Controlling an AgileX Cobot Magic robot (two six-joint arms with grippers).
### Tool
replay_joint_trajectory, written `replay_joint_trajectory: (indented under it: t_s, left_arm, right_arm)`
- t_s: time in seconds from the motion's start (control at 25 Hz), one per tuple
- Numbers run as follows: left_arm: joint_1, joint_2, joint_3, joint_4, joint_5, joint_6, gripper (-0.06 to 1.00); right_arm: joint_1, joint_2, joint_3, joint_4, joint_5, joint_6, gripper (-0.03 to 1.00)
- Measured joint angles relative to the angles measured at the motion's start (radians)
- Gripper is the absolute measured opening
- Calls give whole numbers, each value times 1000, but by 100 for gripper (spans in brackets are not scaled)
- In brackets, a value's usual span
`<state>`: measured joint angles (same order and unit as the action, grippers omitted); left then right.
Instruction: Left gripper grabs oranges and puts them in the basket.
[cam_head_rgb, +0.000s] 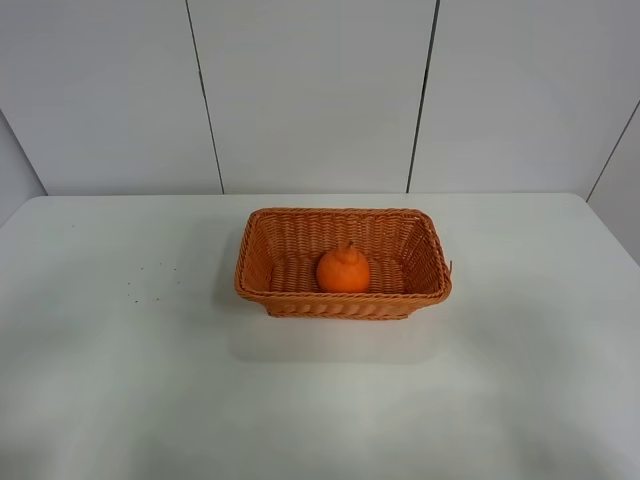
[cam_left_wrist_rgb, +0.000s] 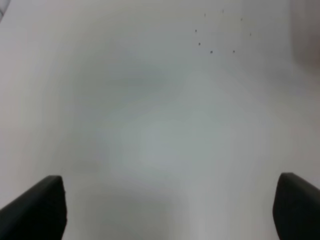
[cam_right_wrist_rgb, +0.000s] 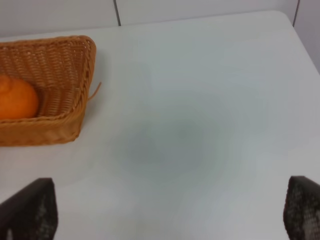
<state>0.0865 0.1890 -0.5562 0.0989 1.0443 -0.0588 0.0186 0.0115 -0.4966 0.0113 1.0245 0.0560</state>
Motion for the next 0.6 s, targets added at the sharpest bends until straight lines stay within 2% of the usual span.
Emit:
replay_joint_trajectory:
  t_s: [0.36,0.6]
  left_arm:
    - [0,-5,58,-3,11,-3,90]
    - [0,-118,60,-4,10,1,90]
  right_arm:
    - [0,0,0,0,0,0,69]
    - [0,0,0,0,0,0,69]
